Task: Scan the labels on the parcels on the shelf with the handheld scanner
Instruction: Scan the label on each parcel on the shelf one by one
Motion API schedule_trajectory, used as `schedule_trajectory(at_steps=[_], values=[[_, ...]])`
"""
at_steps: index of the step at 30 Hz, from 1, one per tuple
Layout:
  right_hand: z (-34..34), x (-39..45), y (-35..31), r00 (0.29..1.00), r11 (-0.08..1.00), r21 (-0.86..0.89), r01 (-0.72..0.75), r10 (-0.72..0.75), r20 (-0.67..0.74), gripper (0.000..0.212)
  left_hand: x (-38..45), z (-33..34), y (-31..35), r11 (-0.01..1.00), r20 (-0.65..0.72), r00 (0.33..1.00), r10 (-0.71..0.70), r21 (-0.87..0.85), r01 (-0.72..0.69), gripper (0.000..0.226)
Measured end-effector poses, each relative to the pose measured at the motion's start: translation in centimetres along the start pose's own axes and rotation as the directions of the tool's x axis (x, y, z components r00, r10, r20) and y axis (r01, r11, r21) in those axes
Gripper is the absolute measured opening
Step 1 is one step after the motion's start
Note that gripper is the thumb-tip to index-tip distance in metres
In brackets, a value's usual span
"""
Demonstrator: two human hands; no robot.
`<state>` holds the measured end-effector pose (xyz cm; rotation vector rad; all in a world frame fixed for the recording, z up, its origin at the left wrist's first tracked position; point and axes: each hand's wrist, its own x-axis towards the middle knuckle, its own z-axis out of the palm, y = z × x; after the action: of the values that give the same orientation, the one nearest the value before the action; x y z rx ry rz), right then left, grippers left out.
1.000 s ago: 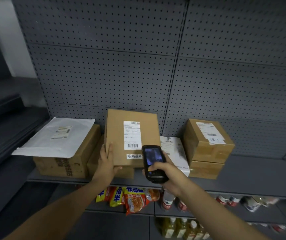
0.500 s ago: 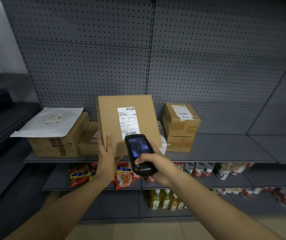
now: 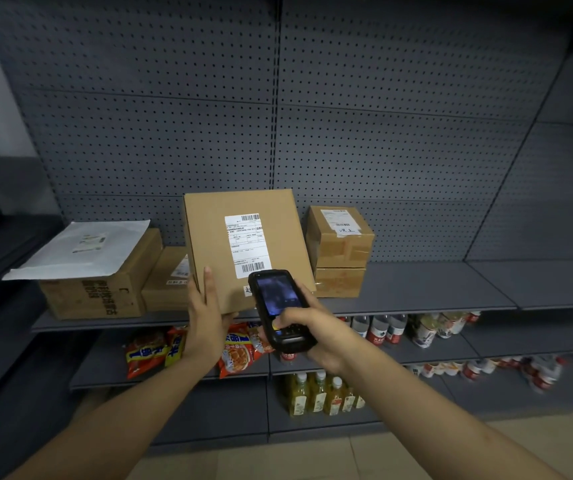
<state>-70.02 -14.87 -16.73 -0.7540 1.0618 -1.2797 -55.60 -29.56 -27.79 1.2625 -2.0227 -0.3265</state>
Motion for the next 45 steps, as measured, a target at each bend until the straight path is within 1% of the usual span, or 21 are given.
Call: schedule_trajectory(at_steps=[6, 9, 13, 17, 21, 24, 28, 31, 34, 39, 42, 45], values=[[-0.5, -0.7, -0.2, 0.999, 1.000, 0.025, -0.001, -0.001, 0.040, 0.063, 0.3, 0.4, -0.2, 1.000, 0.007, 1.000, 0.019, 0.011, -0.019, 0.112], [-0.5, -0.5, -0.2, 1.000, 1.000, 0.013, -0.007, 0.007, 0.031, 0.063, 0.7, 0.6, -0.4, 1.000, 0.014, 1.000, 0.022, -0.002, -0.022, 0.112], [-0.6, 0.2, 0.0, 1.000, 1.000, 0.002, -0.025, 0.025, -0.001, 0.069, 1.3, 0.9, -0.7, 0.999, 0.011, 0.999, 0.044, -0.025, -0.044, 0.113], [-0.7, 0.8, -0.1, 0.999, 0.999, -0.006, -0.032, 0.033, 0.019, 0.066, 2.1, 1.6, -1.1, 0.999, -0.001, 0.999, 0.037, -0.032, -0.037, 0.115], [-0.9, 1.6, -0.4, 1.000, 0.999, -0.033, -0.029, 0.029, 0.002, 0.064, 3.1, 2.4, -1.5, 0.999, 0.004, 0.999, 0.038, -0.032, -0.038, 0.119], [-1.2, 2.5, -0.6, 0.999, 0.999, -0.016, -0.038, 0.038, -0.001, 0.066, 3.9, 3.1, -1.7, 0.999, 0.009, 0.999, 0.037, -0.035, -0.037, 0.122], [-1.8, 4.3, -0.6, 0.999, 0.999, 0.023, -0.044, 0.044, 0.002, 0.065, 5.0, 3.9, -2.1, 0.998, 0.013, 0.999, 0.038, -0.044, -0.037, 0.117], [-2.3, 5.7, -0.6, 0.999, 0.997, 0.075, -0.035, 0.034, 0.015, 0.061, 6.0, 4.5, -2.6, 0.997, 0.020, 0.999, 0.047, -0.060, -0.046, 0.121], [-2.7, 7.2, -1.1, 1.000, 0.995, 0.096, -0.018, 0.016, 0.018, 0.066, 7.4, 5.1, -3.0, 0.997, 0.035, 0.998, 0.049, -0.059, -0.047, 0.123], [-3.7, 10.7, -1.4, 0.999, 0.997, 0.073, -0.001, 0.004, -0.046, 0.066, 10.4, 6.6, -3.4, 0.997, 0.090, 0.996, -0.018, -0.071, 0.024, 0.110], [-4.7, 12.9, -1.4, 0.997, 0.996, 0.087, -0.012, 0.019, -0.077, 0.065, 12.7, 7.6, -4.0, 0.996, 0.133, 0.991, -0.028, -0.080, 0.039, 0.107], [-5.8, 15.3, -1.5, 0.986, 0.996, 0.077, -0.041, 0.053, -0.158, 0.063, 15.0, 8.6, -4.5, 0.997, 0.197, 0.980, -0.025, -0.072, 0.039, 0.108]])
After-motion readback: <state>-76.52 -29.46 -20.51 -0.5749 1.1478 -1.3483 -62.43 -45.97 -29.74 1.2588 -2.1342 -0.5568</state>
